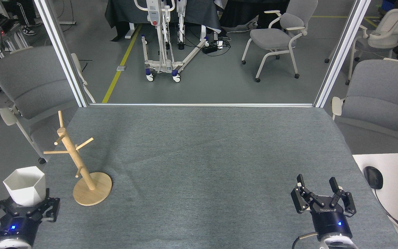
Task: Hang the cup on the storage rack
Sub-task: 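Hook the cup onto a wooden rack peg with the left gripper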
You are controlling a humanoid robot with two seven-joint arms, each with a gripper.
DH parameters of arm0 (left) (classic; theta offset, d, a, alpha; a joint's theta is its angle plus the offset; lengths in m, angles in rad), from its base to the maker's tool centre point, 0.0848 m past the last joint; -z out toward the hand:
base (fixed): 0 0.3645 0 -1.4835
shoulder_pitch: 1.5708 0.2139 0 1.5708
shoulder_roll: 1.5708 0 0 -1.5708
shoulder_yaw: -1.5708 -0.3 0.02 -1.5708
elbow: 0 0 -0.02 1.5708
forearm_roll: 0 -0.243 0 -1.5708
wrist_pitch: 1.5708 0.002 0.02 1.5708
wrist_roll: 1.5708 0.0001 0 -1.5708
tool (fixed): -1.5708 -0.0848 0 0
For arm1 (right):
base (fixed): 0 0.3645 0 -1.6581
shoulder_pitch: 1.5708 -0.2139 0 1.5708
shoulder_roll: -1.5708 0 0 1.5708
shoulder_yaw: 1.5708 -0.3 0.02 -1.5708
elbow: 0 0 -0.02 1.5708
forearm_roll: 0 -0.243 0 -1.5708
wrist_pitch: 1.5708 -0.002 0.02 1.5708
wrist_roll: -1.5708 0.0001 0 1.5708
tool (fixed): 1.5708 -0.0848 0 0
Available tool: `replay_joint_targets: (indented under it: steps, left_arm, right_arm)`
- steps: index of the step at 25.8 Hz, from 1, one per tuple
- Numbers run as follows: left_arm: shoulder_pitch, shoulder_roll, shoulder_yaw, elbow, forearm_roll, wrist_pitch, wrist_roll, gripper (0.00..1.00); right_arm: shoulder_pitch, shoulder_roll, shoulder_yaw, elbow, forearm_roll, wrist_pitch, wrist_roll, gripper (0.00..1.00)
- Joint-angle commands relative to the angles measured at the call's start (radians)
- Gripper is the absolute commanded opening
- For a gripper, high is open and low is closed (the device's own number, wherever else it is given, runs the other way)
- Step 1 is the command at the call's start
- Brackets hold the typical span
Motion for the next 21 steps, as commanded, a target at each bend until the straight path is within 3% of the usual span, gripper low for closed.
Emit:
replay_joint_targets:
  steps: [1,21]
  left_arm:
    - [-0.070,0.023,0.021,0.039,-0.005,0.004,-0.011,0.00]
    - [-0.130,0.014,-0.028,0.065,-0.114,-0.002,-0.009,0.00]
  right_arm:
    - [0.001,0.004,0.000,0.002,0.001,-0.005,0.004,0.99]
    - [-0.016,0.002,0.003,0.005,-0.001,-0.007,0.006,0.99]
